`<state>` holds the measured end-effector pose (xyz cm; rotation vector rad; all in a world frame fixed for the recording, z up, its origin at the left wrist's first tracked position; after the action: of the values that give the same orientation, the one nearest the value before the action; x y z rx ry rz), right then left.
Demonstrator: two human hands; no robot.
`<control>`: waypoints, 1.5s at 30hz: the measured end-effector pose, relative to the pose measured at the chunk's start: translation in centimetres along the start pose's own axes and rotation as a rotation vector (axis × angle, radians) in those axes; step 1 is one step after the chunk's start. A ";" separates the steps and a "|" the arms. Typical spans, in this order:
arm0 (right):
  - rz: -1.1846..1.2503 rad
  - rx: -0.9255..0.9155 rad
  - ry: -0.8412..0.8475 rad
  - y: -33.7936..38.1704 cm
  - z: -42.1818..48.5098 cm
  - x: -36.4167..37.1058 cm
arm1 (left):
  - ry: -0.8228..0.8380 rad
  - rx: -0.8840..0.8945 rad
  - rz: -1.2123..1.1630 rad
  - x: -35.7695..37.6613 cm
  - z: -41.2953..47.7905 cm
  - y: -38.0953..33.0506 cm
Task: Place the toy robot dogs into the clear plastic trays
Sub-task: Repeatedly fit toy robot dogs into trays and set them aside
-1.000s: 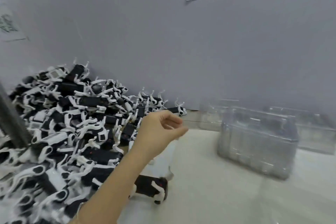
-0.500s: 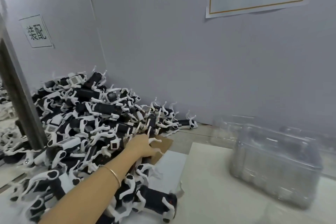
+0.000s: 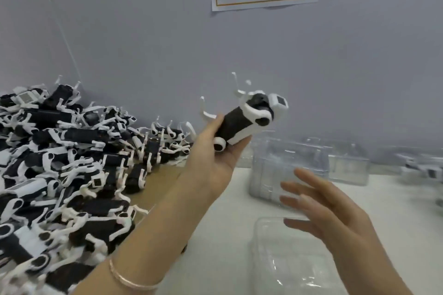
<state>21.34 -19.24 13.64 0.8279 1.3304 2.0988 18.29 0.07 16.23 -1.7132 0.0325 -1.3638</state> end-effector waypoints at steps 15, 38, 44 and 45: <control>0.040 -0.081 -0.230 1.4 4.1 -11.2 | 0.588 -0.076 1.657 -8.0 -5.8 12.1; -0.797 0.037 0.134 -5.8 4.5 -7.0 | 0.319 0.220 1.433 -10.6 -3.0 11.9; -0.977 0.068 0.340 -7.1 4.6 -6.1 | 0.375 0.264 1.355 -10.9 -4.9 11.9; -1.021 0.067 0.380 -7.5 4.6 -5.8 | 0.434 0.232 1.342 -10.6 -4.6 12.1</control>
<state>29.39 -17.66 6.98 -0.2636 1.5470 1.3934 16.53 -4.20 0.21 -0.7803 1.0239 -0.6019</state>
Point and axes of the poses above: each hand's wrist, its own z-axis towards the middle knuckle, its own x-axis out of the palm, y = z × x, the point moved 8 cm from there along z, towards the middle knuckle, and after that the axes turned 5 degrees about z, right-handed, at the moved point
